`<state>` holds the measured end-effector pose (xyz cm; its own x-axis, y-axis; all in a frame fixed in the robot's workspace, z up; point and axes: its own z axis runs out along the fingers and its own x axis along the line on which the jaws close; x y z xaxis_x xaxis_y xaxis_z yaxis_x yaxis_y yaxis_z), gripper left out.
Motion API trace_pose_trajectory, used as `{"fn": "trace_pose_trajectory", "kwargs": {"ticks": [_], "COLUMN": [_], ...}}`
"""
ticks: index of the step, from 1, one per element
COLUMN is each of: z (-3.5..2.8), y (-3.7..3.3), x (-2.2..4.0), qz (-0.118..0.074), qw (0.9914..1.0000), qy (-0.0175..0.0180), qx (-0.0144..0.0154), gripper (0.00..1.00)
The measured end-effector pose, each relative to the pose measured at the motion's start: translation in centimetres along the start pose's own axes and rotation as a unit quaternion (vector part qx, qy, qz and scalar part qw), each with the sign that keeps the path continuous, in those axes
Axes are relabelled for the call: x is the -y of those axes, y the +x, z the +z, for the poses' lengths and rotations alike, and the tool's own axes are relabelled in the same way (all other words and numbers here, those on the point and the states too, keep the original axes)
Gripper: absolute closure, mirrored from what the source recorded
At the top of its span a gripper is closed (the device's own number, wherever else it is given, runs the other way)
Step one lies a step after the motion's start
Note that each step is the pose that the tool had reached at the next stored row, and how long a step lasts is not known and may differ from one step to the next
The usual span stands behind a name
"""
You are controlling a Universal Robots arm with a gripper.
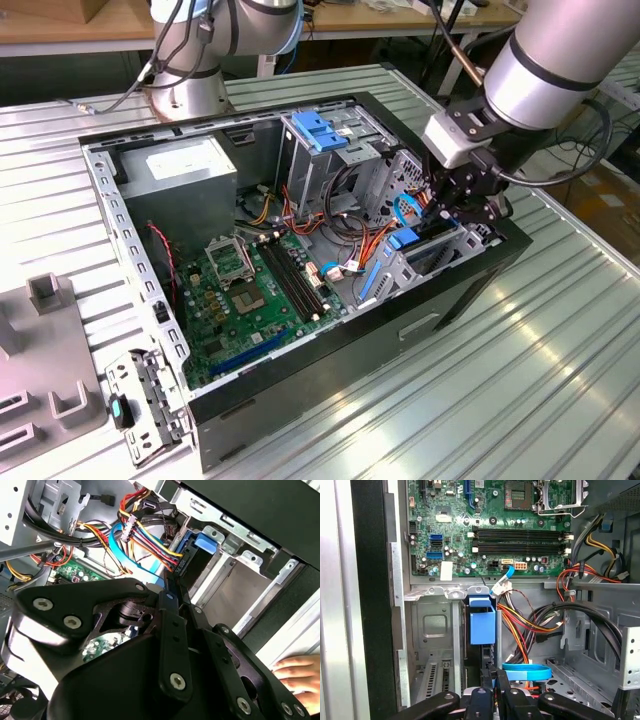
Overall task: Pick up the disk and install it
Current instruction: 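Insert the second disk wire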
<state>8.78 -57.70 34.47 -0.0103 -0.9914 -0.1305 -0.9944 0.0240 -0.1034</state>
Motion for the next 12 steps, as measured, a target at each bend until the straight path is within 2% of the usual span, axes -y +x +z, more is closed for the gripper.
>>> {"fn": "trace_pose_trajectory", "kwargs": {"ticks": [9, 10, 12], "z": [0.10, -0.05, -0.45], "y": [0.07, 0.05, -0.01], "x": [-0.01, 0.00, 0.05], "qz": [0.000, 0.000, 0.000], "qw": [1.00000, 1.00000, 1.00000], "qy": [0.0000, 0.0000, 0.0001], "qx": [0.0002, 0.0000, 0.0000], "gripper": [0.84, 0.76, 0.76]}}
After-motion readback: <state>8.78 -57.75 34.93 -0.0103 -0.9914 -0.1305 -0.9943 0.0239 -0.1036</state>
